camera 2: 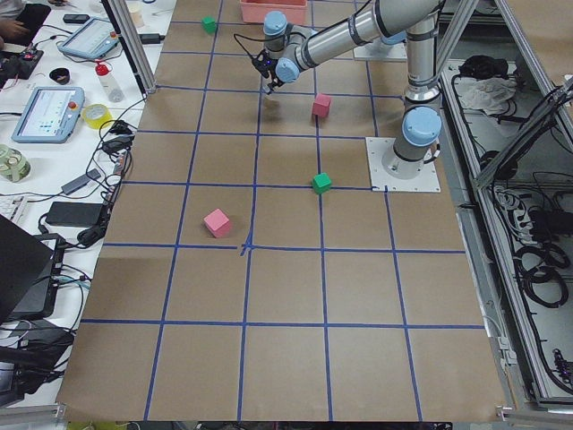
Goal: Align button upright
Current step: 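Grasp the button body with the left gripper and lift it, then rotate the button cap-up and set it down with the left gripper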
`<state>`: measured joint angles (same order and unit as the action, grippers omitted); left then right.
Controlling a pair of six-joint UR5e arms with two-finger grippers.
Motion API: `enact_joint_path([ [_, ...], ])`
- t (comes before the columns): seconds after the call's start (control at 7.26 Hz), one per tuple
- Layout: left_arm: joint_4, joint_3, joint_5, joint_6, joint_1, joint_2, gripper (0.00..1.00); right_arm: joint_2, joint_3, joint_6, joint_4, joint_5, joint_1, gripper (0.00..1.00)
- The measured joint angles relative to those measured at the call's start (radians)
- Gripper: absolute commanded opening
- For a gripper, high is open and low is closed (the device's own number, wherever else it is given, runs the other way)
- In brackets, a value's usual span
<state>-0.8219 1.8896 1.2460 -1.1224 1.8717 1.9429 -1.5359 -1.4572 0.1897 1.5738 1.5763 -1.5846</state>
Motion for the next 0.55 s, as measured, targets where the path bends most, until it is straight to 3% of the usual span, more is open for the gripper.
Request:
enact_joint_path([
  [0.55,-0.007,0.024,-0.248,-0.211,-0.063,0.008,0.0,0.002,0.0,-0.001,0.0,-0.001,0.0,1.0],
])
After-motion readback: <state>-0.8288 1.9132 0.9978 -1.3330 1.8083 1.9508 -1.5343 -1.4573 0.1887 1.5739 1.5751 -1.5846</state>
